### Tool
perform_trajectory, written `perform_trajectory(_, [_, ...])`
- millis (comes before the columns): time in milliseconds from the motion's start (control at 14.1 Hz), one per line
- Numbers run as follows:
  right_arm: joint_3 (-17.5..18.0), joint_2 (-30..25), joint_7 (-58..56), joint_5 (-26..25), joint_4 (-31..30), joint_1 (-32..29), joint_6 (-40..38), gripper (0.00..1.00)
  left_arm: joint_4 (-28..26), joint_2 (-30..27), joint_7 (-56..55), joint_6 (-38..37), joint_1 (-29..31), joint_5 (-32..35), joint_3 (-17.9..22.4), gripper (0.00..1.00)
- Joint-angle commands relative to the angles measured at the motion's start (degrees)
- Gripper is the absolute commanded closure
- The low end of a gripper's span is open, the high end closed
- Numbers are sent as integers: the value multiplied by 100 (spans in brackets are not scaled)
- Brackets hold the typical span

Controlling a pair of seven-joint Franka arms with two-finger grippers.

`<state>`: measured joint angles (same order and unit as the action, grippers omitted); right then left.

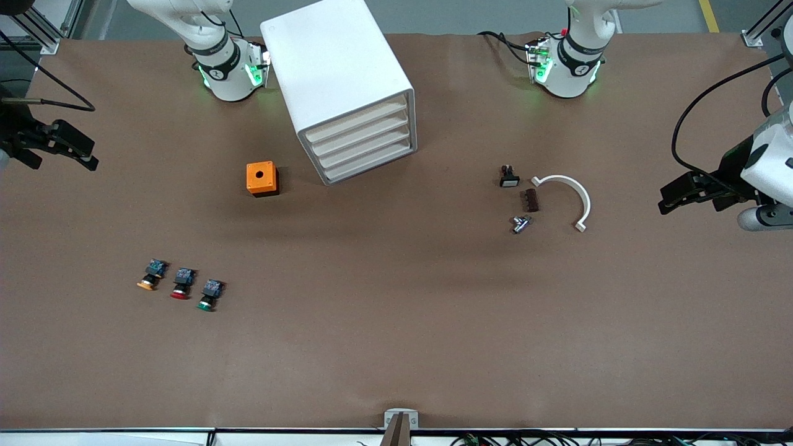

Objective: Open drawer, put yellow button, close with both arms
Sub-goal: 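Reach the left gripper to the drawer while the right gripper reaches the yellow button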

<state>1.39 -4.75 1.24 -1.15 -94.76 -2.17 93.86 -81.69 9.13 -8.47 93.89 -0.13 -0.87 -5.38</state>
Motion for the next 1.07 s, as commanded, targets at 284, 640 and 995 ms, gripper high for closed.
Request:
perform_trajectory(284, [90, 149, -19, -17, 45, -143, -8, 0, 48, -34, -6, -108, 22, -27, 2, 0])
perform_trajectory(640, [81, 939, -1, -219, 19, -371, 483, 0, 4, 404, -84, -108, -4, -35, 19, 0])
perform_trajectory(995, [81, 1713, -10, -220, -262, -766, 1325, 0, -5, 1082, -847, -90, -609, 17, -33, 0])
